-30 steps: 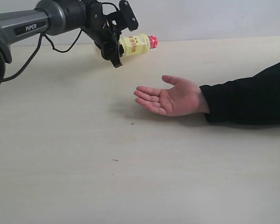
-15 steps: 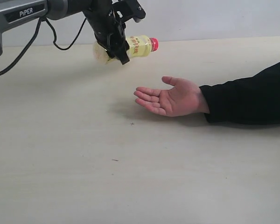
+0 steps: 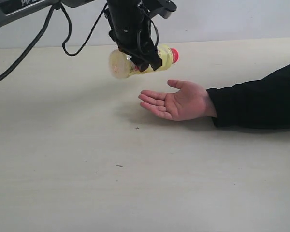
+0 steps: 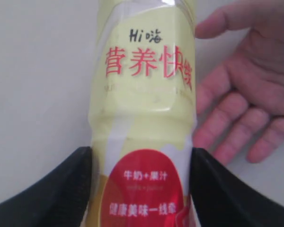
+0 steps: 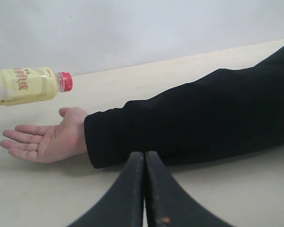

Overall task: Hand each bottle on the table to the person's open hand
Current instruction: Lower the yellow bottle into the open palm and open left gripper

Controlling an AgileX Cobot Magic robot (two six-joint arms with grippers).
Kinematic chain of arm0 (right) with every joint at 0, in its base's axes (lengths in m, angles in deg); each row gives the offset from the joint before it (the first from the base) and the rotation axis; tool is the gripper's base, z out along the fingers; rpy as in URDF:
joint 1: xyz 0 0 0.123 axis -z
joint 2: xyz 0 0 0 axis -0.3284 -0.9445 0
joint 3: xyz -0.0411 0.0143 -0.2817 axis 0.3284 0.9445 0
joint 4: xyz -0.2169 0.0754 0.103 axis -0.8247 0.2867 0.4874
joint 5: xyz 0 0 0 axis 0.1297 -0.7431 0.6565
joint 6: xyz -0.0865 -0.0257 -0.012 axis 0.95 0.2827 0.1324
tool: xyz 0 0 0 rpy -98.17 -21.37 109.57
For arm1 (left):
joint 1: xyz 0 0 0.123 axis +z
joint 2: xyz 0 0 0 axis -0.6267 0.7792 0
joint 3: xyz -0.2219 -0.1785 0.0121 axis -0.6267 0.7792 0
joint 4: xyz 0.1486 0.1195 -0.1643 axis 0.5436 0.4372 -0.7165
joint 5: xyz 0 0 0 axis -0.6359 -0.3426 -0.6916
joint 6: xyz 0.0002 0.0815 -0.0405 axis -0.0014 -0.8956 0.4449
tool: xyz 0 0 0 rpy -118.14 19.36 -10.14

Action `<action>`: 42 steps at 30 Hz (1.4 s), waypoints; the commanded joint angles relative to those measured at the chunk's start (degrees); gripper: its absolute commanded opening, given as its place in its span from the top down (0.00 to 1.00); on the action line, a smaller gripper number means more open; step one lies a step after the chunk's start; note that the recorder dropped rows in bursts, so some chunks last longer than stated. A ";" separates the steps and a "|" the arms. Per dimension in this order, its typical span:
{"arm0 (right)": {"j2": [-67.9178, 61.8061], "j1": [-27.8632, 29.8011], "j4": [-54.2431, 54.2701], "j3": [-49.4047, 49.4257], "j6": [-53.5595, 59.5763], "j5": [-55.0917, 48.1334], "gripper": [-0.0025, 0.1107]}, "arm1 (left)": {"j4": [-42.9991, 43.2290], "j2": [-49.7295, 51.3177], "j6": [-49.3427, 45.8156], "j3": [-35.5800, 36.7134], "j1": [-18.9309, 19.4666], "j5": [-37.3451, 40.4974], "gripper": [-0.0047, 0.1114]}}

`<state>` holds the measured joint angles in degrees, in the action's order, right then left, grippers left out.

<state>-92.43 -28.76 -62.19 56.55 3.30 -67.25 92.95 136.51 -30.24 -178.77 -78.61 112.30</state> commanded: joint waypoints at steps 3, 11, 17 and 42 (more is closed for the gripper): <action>-0.35 0.29 -0.02 0.28 0.03 0.71 0.98 | -0.16 -0.75 10.53 0.02 -5.21 2.34 0.96; -0.35 0.29 -0.02 0.28 0.03 0.71 0.98 | -0.43 0.60 26.19 0.02 -10.42 1.30 0.96; -0.35 0.29 -0.02 0.28 0.03 0.71 0.98 | -0.69 4.63 31.68 0.02 -13.26 1.09 0.96; -0.35 0.29 -0.02 0.28 0.03 0.57 0.98 | 6.91 2.28 24.84 0.02 -14.13 2.34 0.71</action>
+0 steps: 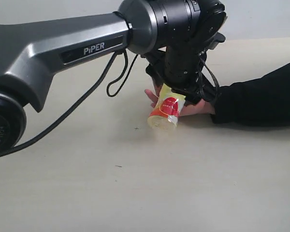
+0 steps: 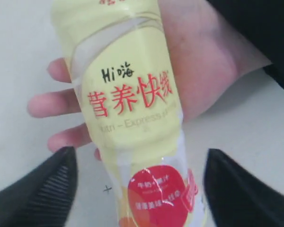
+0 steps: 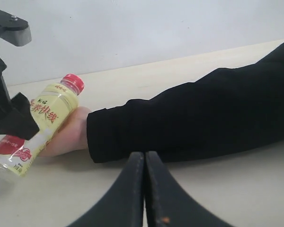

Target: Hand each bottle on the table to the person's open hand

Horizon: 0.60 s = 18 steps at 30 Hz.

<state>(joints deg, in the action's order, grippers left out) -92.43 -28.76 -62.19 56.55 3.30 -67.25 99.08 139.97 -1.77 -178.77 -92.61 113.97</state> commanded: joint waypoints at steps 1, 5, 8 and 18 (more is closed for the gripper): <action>-0.35 0.29 -0.02 0.28 0.03 0.57 0.98 | 0.76 -1.20 -4.13 0.02 -0.13 0.67 0.95; -0.35 0.29 -0.02 0.28 0.03 0.57 0.98 | -1.32 -1.65 -3.89 0.02 -0.35 0.67 0.96; -0.35 0.29 -0.02 0.28 0.03 0.57 0.98 | -4.11 -2.92 -3.58 0.02 -1.91 -3.41 0.96; -0.35 0.29 -0.02 0.28 0.03 0.57 0.98 | -3.14 -3.52 -5.66 0.02 -11.59 -12.06 0.96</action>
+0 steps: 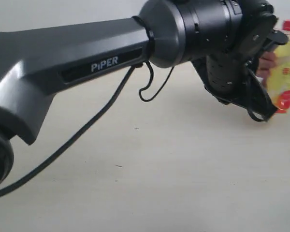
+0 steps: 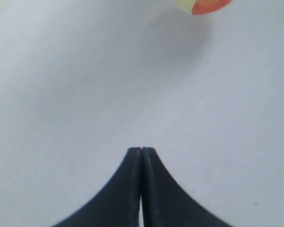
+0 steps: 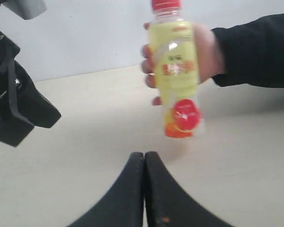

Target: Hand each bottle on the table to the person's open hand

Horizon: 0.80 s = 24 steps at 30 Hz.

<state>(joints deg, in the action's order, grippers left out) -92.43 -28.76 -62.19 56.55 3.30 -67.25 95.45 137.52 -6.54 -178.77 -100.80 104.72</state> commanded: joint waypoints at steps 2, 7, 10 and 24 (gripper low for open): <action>-0.35 0.29 -0.02 0.28 0.03 0.57 0.98 | 1.78 -1.08 -1.00 0.02 -4.73 -2.93 0.96; -0.35 0.29 -0.02 0.28 0.03 0.57 0.98 | 3.71 -1.08 -1.25 0.02 -6.84 -2.83 0.96; -0.35 0.29 -0.02 0.28 0.03 0.57 0.98 | 3.92 -1.08 -1.70 0.02 -7.07 -2.94 0.96; -0.35 0.29 -0.02 0.28 0.03 0.57 0.98 | 8.36 -1.10 -2.17 0.02 -7.07 2.76 0.96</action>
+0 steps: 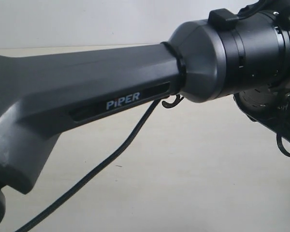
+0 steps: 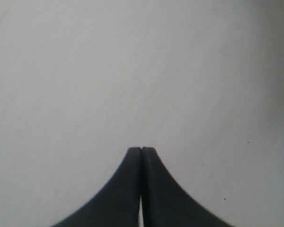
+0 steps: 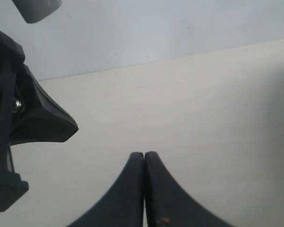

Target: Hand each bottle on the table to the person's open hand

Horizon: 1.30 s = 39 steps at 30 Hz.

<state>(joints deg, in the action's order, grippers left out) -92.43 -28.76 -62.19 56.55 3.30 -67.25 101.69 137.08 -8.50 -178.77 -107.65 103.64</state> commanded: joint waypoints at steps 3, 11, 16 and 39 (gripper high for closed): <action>-0.35 0.29 -0.02 0.28 0.03 0.70 0.98 | 4.15 -0.66 -0.06 0.02 -0.23 8.68 0.96; -0.35 0.29 -0.02 0.28 0.03 0.70 0.98 | 7.06 -0.66 0.04 0.02 -0.23 11.00 0.96; -0.35 0.29 -0.02 0.28 0.03 0.70 0.98 | 7.53 -0.66 1.20 0.02 -0.23 11.00 0.96; -0.35 0.29 -0.02 0.28 0.03 0.70 0.98 | 12.15 -4.11 19.62 0.12 2.47 5.49 0.96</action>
<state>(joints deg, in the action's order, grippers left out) -92.43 -28.76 -62.19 56.55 3.30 -67.25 111.13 135.64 6.24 -178.77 -106.25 109.72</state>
